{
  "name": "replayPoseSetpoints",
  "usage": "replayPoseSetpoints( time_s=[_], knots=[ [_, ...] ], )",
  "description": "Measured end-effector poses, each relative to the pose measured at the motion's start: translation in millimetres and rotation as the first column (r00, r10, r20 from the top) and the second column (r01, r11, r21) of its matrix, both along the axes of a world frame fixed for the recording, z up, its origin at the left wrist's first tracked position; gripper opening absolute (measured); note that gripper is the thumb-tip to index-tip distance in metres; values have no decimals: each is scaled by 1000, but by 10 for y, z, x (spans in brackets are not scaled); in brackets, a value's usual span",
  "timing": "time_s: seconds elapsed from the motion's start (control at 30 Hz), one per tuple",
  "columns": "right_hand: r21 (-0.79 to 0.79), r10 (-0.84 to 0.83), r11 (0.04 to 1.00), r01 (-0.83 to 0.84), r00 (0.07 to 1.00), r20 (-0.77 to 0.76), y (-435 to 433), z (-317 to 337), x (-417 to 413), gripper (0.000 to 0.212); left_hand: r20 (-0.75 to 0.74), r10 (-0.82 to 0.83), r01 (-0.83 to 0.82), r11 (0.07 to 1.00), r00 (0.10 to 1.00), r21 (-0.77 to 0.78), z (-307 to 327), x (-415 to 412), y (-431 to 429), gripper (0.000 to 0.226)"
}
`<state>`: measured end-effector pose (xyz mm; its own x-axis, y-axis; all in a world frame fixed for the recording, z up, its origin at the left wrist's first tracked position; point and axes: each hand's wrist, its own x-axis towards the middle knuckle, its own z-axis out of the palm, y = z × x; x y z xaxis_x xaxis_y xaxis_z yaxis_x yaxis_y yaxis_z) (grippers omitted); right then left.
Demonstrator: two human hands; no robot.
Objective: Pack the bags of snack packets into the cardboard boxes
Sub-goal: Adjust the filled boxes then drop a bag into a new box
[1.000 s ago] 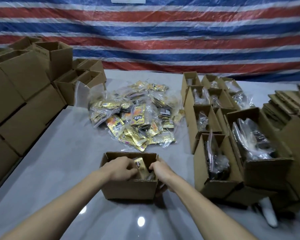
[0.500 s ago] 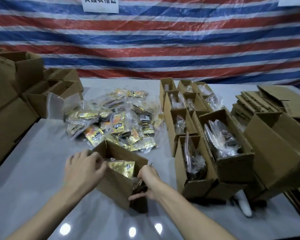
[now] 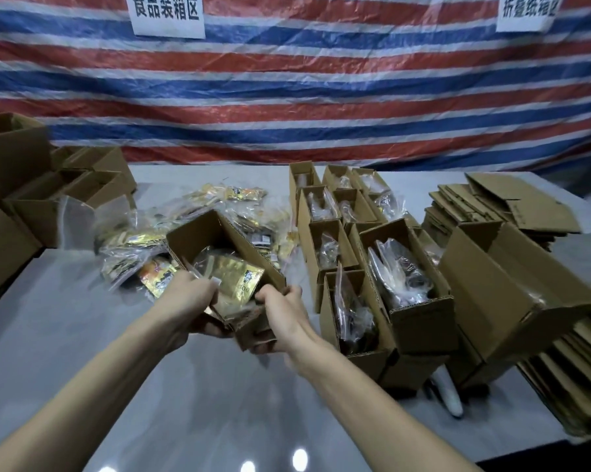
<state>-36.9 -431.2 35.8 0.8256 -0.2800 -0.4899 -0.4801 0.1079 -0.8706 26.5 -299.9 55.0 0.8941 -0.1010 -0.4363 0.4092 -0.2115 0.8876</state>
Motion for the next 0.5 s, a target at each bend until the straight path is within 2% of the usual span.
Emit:
replayPoseSetpoints(
  time_s=[0.07,0.1,0.13,0.2,0.27,0.33,0.37,0.43,0.5],
  knots=[
    [-327,82,942,-78,997,-1,-185,170,-134,72,12,-51,51,999,999,-8,125,33,-20,29],
    [-538,104,839,-81,994,12,-305,250,-212,79,17,-76,76,997,997,-1,190,40,-30,34],
    [-720,111,693,-37,992,56,-441,311,-283,74,25,-111,111,994,993,14,252,42,-47,37],
    [-906,172,414,85,970,170,-715,447,-418,52,39,-192,190,981,981,44,375,2,-136,36],
    [-950,280,277,143,934,222,-937,574,-531,33,43,-271,268,961,962,64,468,-48,-263,32],
    [-966,327,219,140,922,208,-1112,633,-641,26,37,-324,321,945,945,60,517,-72,-389,30],
    [-984,330,149,100,933,144,-1186,641,-693,30,36,-343,341,939,939,54,537,-77,-447,30],
    [-994,296,-64,-87,950,-103,-1330,616,-765,43,41,-379,377,925,925,47,572,-85,-565,29],
    [-936,208,-177,-305,918,-339,-1443,556,-789,54,47,-417,415,908,908,50,595,-100,-697,30]
  ],
)
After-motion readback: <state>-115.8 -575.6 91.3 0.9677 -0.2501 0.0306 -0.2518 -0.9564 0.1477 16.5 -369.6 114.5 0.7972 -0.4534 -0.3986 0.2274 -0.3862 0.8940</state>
